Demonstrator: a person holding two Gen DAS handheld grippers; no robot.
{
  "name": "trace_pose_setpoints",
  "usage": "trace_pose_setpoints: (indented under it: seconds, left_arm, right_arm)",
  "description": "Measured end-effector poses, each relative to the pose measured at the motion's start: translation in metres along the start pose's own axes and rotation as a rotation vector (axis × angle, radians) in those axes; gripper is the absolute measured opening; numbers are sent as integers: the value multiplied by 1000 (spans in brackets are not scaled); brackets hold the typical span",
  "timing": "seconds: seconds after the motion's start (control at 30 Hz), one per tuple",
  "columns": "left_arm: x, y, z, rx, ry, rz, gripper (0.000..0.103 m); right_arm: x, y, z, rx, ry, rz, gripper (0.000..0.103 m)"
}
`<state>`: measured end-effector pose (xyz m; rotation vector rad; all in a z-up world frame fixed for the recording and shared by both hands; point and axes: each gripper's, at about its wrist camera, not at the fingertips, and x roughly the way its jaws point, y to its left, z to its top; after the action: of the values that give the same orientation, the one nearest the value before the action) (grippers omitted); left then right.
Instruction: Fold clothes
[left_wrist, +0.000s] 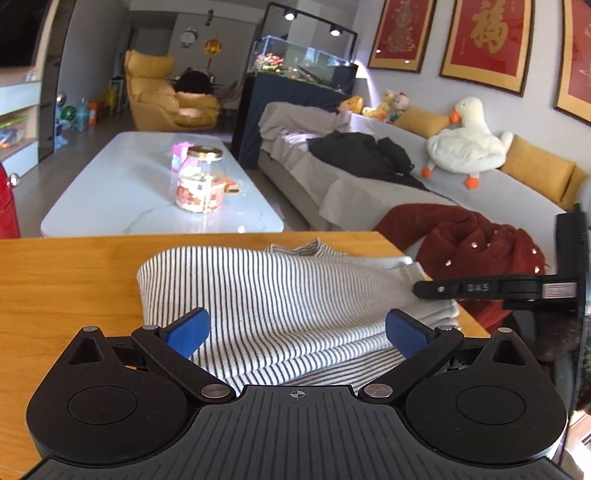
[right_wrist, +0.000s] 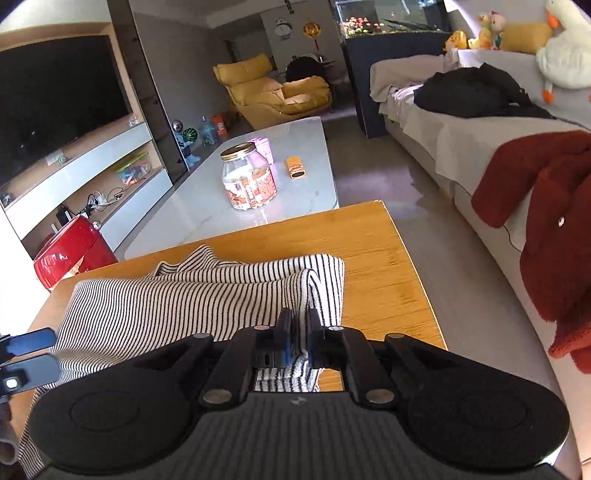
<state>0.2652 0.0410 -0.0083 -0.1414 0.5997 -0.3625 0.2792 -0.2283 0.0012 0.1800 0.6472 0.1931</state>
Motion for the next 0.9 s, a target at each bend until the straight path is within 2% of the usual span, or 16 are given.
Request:
trace_pose_setpoints:
  seconds: [0.03, 0.07, 0.1, 0.17, 0.23, 0.33, 0.4, 0.47, 0.7, 0.9]
  left_arm:
    - [7, 2, -2, -6, 10, 9, 103]
    - [13, 4, -5, -6, 15, 18, 103]
    - [15, 4, -7, 1, 16, 25, 103]
    - [15, 1, -8, 25, 15, 35, 103]
    - [15, -1, -8, 39, 22, 47, 103]
    - [16, -3, -9, 54, 28, 59, 103]
    - [15, -2, -9, 54, 30, 57, 103]
    - [14, -1, -10, 53, 32, 52, 103]
    - [15, -2, -10, 67, 43, 65, 103]
    - [4, 4, -14, 60, 44, 57, 103]
  right_arm:
    - [-7, 5, 1, -28, -20, -3, 32]
    - [-16, 10, 3, -59, -52, 4, 56]
    - [-24, 16, 4, -88, -82, 13, 69]
    - [-36, 26, 7, -136, -132, 43, 74]
    - [-35, 34, 12, -139, -136, 100, 79]
    - [-19, 37, 12, -82, -89, 181, 88]
    - [0, 33, 6, -11, -24, 193, 95]
    - [11, 32, 0, 6, -18, 204, 103]
    - [15, 45, -4, -60, -8, 160, 103]
    - [14, 56, -7, -94, 12, 172, 103]
